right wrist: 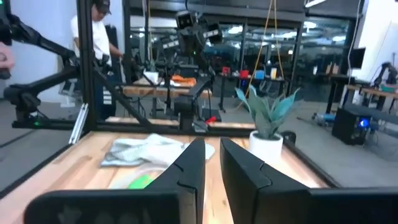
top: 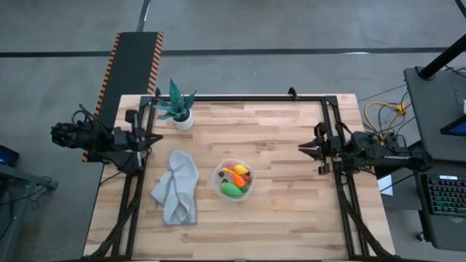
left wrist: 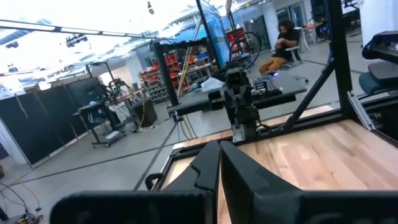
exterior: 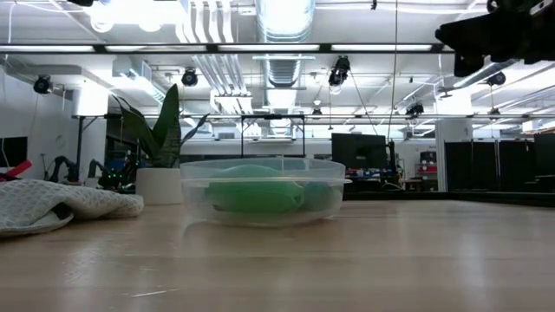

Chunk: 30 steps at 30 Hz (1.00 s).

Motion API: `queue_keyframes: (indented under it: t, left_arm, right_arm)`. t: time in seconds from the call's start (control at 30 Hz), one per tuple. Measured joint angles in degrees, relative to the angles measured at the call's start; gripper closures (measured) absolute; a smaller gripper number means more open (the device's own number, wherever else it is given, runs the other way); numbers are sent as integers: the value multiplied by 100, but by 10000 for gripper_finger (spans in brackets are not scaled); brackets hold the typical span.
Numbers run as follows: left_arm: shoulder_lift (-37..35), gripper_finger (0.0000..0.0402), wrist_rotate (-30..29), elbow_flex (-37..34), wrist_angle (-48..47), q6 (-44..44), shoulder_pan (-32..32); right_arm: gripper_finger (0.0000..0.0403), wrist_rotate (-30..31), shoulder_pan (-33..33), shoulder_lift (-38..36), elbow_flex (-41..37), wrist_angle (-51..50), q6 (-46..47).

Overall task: Pick and placing Produce into tupperware
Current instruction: Return to Home Position

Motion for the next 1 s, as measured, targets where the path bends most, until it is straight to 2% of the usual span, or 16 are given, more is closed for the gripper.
queue_keyframes:
  t: [0.17,0.3,0.43,0.53,0.6,0.77,0.87,1.0]
  left_arm:
    - [99,402,2,-9,-18,-82,0]
    - [209,402,35,-10,-165,-394,1]
    - [312,401,685,-43,-261,-797,0]
    - [383,401,897,-302,-184,-1085,0]
    - [371,401,1013,-691,222,-1245,4]
    - [424,401,1646,-1781,1938,-1218,25]
    - [414,401,1674,-1996,2172,-1134,256]
    - [408,401,1960,-2028,2293,-822,903]
  right_arm:
    - [360,-37,0,-248,-303,-519,420]
    - [371,-93,-2,-296,-705,-382,546]
    - [391,-107,-2,-311,-834,-183,425]
    - [394,-107,-2,-309,-843,-132,421]
    - [394,-109,-2,-309,-843,-72,375]
    - [394,-107,-2,-309,-843,-9,355]
    - [394,-107,-2,-300,-843,123,316]
    - [394,-107,-2,-307,-843,175,210]
